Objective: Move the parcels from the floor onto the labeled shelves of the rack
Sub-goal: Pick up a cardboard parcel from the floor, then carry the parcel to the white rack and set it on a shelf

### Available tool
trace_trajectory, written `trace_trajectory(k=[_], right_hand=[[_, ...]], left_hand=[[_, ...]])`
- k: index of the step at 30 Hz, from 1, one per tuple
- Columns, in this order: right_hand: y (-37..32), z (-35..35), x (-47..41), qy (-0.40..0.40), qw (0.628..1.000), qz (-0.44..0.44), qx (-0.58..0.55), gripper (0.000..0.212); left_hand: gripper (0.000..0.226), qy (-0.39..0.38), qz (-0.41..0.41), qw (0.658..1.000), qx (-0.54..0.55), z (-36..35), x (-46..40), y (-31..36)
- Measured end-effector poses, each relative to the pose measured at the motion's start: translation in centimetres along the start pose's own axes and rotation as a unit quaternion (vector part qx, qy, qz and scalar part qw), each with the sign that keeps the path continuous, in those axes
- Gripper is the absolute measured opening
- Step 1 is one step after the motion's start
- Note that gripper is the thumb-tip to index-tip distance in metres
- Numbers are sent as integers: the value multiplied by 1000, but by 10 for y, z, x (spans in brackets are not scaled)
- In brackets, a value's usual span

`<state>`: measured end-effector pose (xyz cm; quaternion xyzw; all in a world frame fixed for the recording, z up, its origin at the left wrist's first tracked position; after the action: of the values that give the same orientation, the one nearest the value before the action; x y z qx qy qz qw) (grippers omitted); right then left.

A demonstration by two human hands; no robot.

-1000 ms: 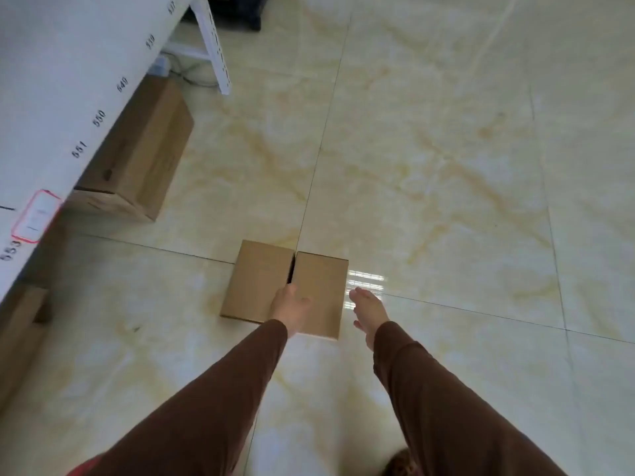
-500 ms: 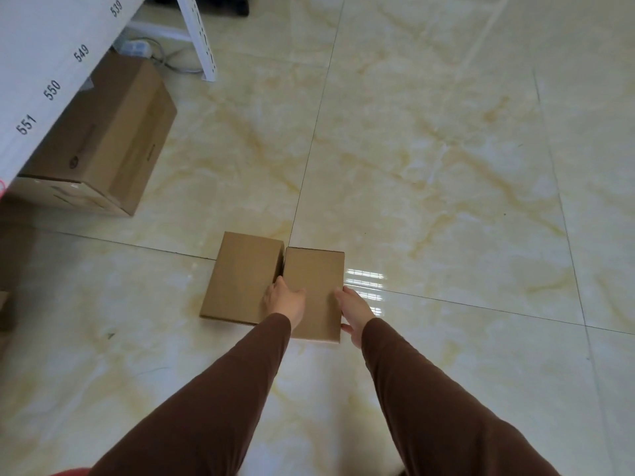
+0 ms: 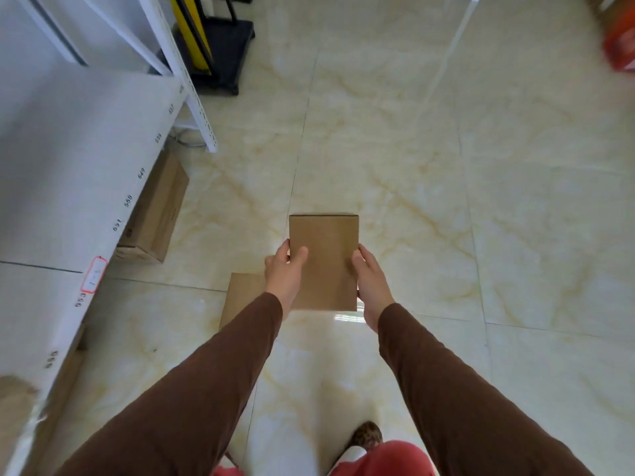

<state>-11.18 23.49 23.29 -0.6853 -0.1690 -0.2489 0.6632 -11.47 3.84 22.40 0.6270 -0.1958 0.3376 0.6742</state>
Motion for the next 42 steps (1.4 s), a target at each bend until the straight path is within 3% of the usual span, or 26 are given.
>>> trace_trajectory(k=[5,10,15,21,29,32,37,42], right_hand=[[-170,48,93,21,996,88,-23,49],[-335,97,181,34,980,195,-30,41],[-450,138,235,45,952,303,-24,32],[-534,157,246,44,912,408,9,28],[-603,143,194,81,846,502,158,41],[-630,141,156,86,852,487,172,48],[-662,153,84,68,934,350,5,53],[-677,160,16,22,969,215,-120,67]], left_hand=[[74,-44,-36,996,66,-22,139,158],[57,-97,-88,984,121,-50,253,294],[74,-136,-142,966,167,-67,321,390],[77,-197,-131,947,217,-89,329,446],[60,-247,-98,925,271,-117,259,491],[47,-244,-146,931,231,-124,232,532],[29,-173,-286,937,102,-141,207,615],[74,-72,-424,901,-63,-164,181,684]])
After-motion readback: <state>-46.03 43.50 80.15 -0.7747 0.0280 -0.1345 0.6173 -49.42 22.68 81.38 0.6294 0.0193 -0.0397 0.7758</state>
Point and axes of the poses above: each hand's wrist, its own x-axis away from the middle knuckle, its own z-axis out of the back of the hand, y = z × x, the point moved 9 cm from there along -x, towards the middle knuckle, and after that the axes turned 5 degrees about z, right-handed, at the moved point
